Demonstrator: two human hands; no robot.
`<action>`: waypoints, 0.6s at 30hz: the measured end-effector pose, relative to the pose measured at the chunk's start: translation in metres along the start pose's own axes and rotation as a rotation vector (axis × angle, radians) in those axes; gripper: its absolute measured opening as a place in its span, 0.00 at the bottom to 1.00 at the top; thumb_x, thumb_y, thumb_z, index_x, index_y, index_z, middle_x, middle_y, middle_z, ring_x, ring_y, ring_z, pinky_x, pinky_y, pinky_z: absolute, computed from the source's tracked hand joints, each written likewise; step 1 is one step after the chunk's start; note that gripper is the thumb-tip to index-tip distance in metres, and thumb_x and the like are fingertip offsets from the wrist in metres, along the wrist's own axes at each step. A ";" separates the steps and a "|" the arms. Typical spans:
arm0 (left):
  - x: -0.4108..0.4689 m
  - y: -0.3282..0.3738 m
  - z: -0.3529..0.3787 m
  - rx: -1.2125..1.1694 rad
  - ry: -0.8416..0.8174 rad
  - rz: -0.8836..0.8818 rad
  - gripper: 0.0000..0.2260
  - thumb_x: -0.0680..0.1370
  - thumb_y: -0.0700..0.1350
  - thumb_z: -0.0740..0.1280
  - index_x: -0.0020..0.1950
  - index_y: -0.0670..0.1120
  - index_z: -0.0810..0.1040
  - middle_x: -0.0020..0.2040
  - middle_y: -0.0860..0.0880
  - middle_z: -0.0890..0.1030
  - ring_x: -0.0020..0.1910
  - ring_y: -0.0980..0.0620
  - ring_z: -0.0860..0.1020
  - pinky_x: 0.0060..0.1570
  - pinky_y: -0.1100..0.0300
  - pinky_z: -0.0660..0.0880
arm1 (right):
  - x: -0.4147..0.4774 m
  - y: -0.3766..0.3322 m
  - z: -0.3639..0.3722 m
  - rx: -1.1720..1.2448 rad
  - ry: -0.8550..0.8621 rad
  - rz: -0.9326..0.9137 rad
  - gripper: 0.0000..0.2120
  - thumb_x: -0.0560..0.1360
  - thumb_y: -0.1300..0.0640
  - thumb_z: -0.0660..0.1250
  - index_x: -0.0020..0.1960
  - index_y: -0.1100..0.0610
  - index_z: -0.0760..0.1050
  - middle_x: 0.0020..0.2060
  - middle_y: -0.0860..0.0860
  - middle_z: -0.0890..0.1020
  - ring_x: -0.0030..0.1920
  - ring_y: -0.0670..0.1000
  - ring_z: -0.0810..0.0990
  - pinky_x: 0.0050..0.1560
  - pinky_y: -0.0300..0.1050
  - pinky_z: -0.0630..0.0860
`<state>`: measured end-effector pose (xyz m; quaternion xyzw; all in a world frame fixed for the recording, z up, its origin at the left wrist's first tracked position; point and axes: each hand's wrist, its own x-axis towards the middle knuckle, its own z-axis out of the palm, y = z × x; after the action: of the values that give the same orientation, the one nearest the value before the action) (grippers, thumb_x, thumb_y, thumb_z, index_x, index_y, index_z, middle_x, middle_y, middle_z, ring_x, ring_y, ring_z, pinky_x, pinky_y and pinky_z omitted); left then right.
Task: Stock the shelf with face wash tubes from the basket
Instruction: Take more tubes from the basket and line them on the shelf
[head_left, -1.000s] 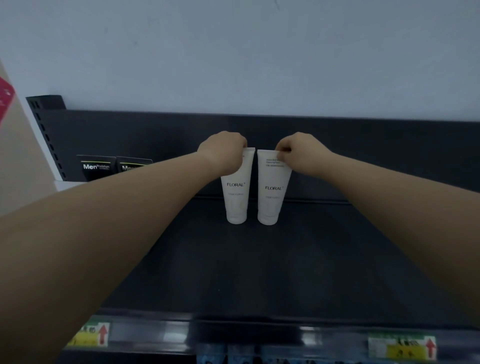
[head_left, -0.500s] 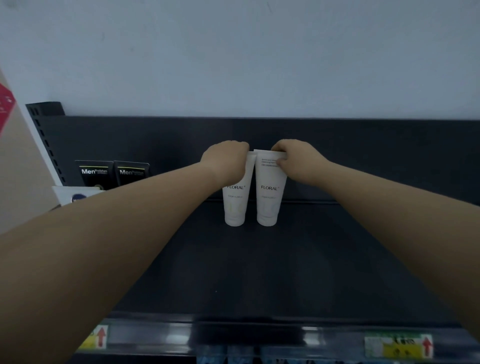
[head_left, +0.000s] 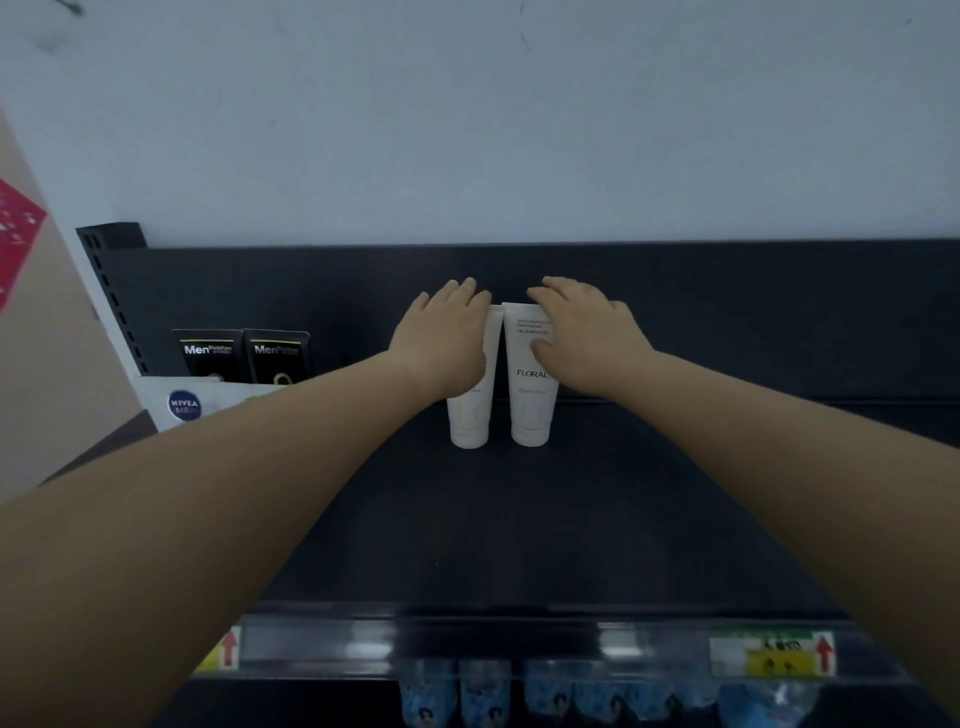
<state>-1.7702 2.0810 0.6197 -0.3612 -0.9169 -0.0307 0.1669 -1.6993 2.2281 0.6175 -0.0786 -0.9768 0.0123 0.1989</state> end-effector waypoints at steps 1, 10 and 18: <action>-0.003 0.000 0.000 0.004 0.010 -0.003 0.28 0.79 0.42 0.59 0.77 0.43 0.53 0.78 0.44 0.51 0.77 0.46 0.49 0.75 0.49 0.49 | -0.004 -0.003 0.000 -0.011 -0.013 -0.003 0.29 0.79 0.50 0.59 0.77 0.52 0.53 0.77 0.50 0.54 0.77 0.53 0.52 0.72 0.57 0.56; -0.052 -0.003 0.011 0.059 0.060 0.033 0.29 0.81 0.53 0.56 0.78 0.43 0.51 0.78 0.44 0.50 0.77 0.46 0.48 0.75 0.46 0.49 | -0.043 -0.037 0.011 -0.072 -0.019 -0.027 0.35 0.78 0.44 0.58 0.78 0.54 0.46 0.78 0.52 0.47 0.78 0.54 0.46 0.76 0.56 0.48; -0.123 -0.019 0.017 0.046 0.054 0.029 0.31 0.79 0.55 0.58 0.77 0.45 0.52 0.78 0.42 0.51 0.77 0.44 0.51 0.75 0.45 0.49 | -0.090 -0.083 0.017 -0.087 -0.023 -0.004 0.36 0.78 0.43 0.58 0.78 0.53 0.45 0.78 0.53 0.49 0.77 0.56 0.45 0.75 0.59 0.48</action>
<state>-1.7034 1.9899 0.5644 -0.3694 -0.9073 -0.0168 0.2003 -1.6363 2.1324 0.5712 -0.0851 -0.9788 -0.0299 0.1840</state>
